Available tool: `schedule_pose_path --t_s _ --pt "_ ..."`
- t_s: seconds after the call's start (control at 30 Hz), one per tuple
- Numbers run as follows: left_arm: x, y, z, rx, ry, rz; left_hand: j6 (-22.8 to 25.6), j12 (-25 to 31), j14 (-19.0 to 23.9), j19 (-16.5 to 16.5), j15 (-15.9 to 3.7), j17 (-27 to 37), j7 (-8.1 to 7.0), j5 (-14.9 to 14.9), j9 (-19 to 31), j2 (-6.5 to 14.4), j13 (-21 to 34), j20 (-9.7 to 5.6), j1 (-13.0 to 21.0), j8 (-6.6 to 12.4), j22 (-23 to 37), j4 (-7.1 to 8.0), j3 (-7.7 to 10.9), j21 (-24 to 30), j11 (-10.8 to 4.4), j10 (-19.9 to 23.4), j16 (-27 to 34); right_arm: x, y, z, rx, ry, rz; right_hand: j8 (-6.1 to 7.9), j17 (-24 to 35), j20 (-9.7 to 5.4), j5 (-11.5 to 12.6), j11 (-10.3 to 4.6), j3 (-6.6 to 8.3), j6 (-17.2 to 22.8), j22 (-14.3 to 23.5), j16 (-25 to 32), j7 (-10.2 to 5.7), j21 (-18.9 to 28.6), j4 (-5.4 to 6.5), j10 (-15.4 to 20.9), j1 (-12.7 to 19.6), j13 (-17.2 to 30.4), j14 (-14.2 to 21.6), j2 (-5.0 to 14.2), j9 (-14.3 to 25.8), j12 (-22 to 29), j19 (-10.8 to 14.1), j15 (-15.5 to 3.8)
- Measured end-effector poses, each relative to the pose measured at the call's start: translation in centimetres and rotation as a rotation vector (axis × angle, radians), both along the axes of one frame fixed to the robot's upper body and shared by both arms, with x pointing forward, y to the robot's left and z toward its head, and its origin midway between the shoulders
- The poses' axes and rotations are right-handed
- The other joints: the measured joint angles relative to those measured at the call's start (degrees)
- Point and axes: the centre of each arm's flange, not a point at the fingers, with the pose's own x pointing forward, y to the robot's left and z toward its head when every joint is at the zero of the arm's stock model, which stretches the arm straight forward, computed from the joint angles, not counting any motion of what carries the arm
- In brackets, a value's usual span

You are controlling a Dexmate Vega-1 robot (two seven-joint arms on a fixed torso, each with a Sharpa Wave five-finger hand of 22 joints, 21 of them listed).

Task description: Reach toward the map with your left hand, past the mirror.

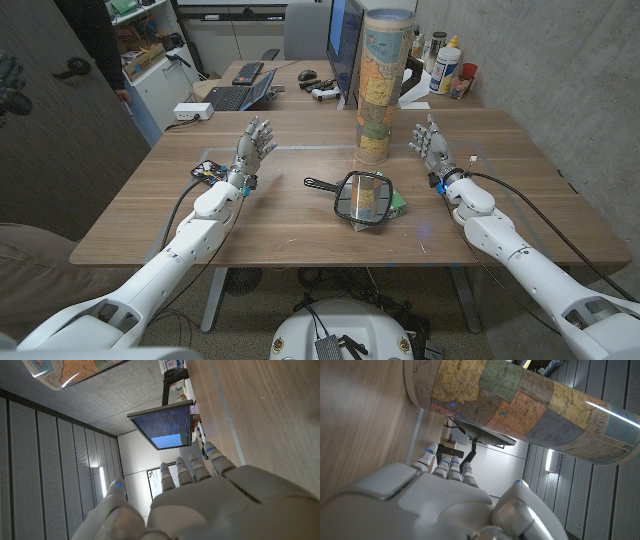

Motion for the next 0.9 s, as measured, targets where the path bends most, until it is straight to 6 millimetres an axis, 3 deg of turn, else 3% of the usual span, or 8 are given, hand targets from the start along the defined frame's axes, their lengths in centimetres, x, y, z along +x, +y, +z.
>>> schedule_pose_path --t_s 0.9 --pt "0.34 -0.52 0.63 0.012 -0.017 -0.02 -0.2 0.0 0.0 0.0 0.0 0.0 -0.17 0.0 0.0 0.0 0.0 0.0 0.0 0.0 0.0 0.0 -0.01 0.0 0.01 0.0 0.0 -0.82 -0.65 -0.15 0.012 0.003 -0.013 0.0 0.0 -0.01 0.4 0.19 0.0 0.0 0.0 0.0 -0.01 -0.6 -0.01 0.2 0.0 0.0 0.0 0.0 0.0 0.0 0.0 0.0"
